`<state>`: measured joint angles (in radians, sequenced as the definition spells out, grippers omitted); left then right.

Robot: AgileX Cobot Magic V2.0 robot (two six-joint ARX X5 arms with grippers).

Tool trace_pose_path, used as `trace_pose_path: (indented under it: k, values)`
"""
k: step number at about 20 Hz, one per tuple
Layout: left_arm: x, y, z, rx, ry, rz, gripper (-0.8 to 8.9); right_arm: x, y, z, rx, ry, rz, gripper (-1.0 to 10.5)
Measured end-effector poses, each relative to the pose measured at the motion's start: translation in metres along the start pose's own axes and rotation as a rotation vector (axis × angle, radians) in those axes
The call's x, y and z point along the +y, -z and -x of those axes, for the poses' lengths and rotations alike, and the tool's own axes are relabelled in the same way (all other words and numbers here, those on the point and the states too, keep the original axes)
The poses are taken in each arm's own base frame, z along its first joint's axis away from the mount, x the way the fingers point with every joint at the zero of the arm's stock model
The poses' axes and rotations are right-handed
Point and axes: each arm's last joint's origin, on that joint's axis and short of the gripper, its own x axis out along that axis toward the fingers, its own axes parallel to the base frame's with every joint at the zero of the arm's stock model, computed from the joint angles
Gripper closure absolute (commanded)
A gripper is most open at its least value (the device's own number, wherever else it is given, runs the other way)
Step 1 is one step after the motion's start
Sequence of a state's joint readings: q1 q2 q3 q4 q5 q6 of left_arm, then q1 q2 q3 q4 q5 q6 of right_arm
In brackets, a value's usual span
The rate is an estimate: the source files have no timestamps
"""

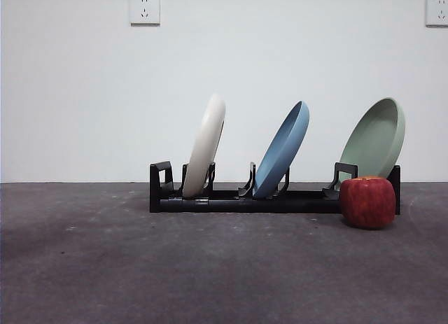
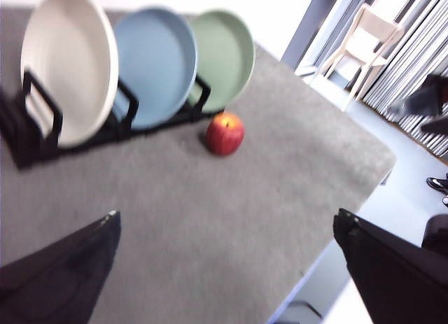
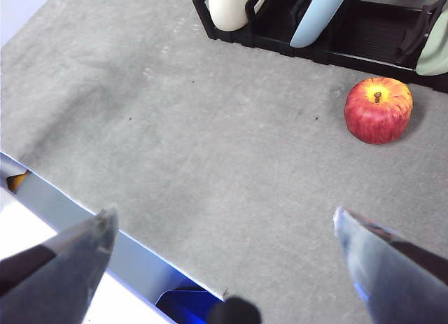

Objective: Take the yellow plate from the plate rack,put the plate on the table,take the apple from the table,put the apple in the plate

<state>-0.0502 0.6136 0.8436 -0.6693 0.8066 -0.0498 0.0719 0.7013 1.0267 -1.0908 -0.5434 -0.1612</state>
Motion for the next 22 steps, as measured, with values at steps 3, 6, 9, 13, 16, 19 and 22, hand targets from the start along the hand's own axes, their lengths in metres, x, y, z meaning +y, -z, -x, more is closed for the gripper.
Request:
trace_pose_path:
  k: [3,6,9,13,16,19,22]
  values:
    - [0.002,-0.025,-0.014,-0.042,0.04,-0.056,1.23,0.0,0.0,0.0,0.0,0.0,0.0,3.7]
    - [0.006,-0.056,-0.042,-0.047,0.031,-0.096,1.23,-0.001,-0.001,-0.002,0.007,-0.001,-0.004,3.7]
    - [0.014,-0.084,-0.085,-0.035,0.048,-0.123,1.24,-0.003,-0.002,-0.004,0.018,-0.003,-0.011,3.7]
    - [0.03,-0.119,-0.148,-0.032,0.052,-0.142,1.24,-0.004,-0.002,-0.006,0.024,-0.004,-0.015,3.8]
    - [0.057,-0.129,-0.199,0.017,0.006,-0.103,1.24,-0.004,-0.002,-0.006,0.024,-0.006,-0.015,3.8]
    - [0.084,-0.125,-0.244,0.074,-0.017,-0.051,1.25,-0.004,-0.003,-0.006,0.024,-0.007,-0.015,3.8]
    - [0.105,-0.114,-0.275,0.112,-0.038,-0.011,1.25,-0.004,-0.003,-0.006,0.025,-0.007,-0.015,3.8]
